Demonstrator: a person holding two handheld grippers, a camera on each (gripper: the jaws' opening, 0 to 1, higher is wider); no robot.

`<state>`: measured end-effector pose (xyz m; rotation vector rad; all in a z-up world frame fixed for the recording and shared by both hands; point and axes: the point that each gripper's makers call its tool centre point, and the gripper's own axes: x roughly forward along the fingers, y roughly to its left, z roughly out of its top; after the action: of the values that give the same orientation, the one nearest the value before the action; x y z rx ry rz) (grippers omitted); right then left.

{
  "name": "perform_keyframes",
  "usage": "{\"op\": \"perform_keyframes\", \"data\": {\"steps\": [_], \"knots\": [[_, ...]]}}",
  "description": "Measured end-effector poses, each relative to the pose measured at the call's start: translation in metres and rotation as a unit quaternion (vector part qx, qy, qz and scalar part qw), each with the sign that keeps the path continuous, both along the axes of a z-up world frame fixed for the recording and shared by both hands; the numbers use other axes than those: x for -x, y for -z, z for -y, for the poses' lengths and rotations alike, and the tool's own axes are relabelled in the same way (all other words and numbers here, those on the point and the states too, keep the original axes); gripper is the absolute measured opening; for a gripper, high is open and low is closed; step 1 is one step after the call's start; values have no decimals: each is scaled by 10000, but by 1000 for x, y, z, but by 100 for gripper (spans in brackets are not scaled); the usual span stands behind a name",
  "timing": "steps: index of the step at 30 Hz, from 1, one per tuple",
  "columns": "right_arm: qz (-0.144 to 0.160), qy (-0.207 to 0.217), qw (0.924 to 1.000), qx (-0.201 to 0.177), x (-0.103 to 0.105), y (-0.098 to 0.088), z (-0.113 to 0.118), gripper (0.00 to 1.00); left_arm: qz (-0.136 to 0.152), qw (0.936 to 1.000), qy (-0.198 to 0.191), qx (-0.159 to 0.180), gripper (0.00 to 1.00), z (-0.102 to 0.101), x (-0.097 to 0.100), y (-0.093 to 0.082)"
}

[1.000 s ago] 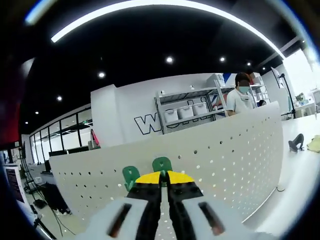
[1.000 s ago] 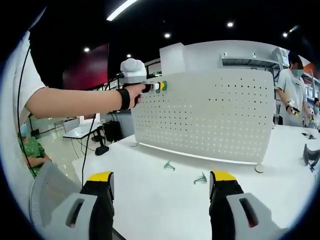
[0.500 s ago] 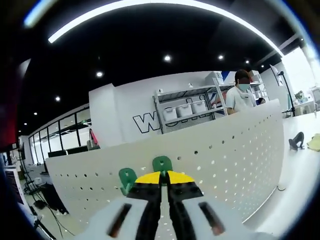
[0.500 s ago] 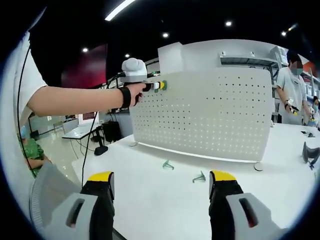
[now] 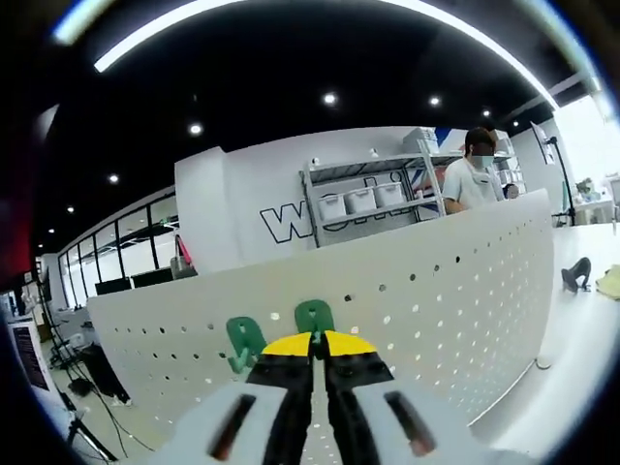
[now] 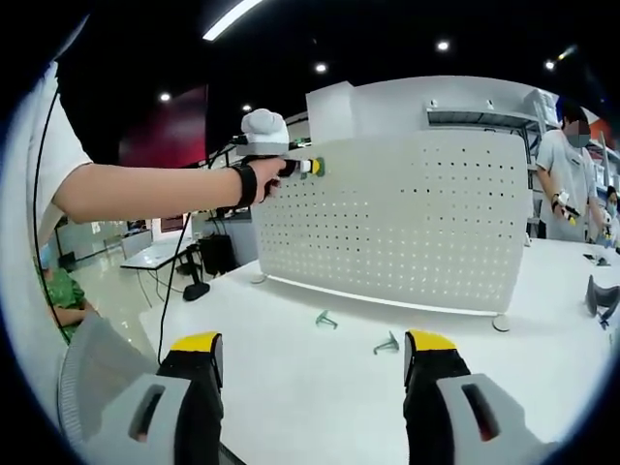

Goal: Insert the hook assembly into the mounting plate slot until the hook locks in place.

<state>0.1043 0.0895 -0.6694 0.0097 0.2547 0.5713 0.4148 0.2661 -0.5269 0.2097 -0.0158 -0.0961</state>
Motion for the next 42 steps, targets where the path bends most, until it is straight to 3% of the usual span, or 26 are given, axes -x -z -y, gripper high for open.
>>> {"op": "perform_keyframes", "data": {"steps": [14,17,19,21,29,34,42], "knots": [[-12,5,10000,-24,1,1,0,77,-77,9999,-87,123,3,1,2,4],[-18,-8,10000,-37,1,1,-1,77,-24,9999,32,-95,4,2,2,4],[2,-22,10000,-17,1,0,-1,77,-222,9996,87,-143,4,2,1,11],[13,-17,10000,-52,0,-1,-1,77,-277,9994,213,74,3,4,1,14],[40,-57,10000,-18,-1,-2,-1,78,-202,9993,301,-36,14,6,6,14],[54,-101,9999,-24,0,-4,-4,78,-264,9986,447,138,20,5,11,19],[74,-191,9998,-13,0,-5,-8,78,-357,9976,584,92,20,4,24,28]]}}
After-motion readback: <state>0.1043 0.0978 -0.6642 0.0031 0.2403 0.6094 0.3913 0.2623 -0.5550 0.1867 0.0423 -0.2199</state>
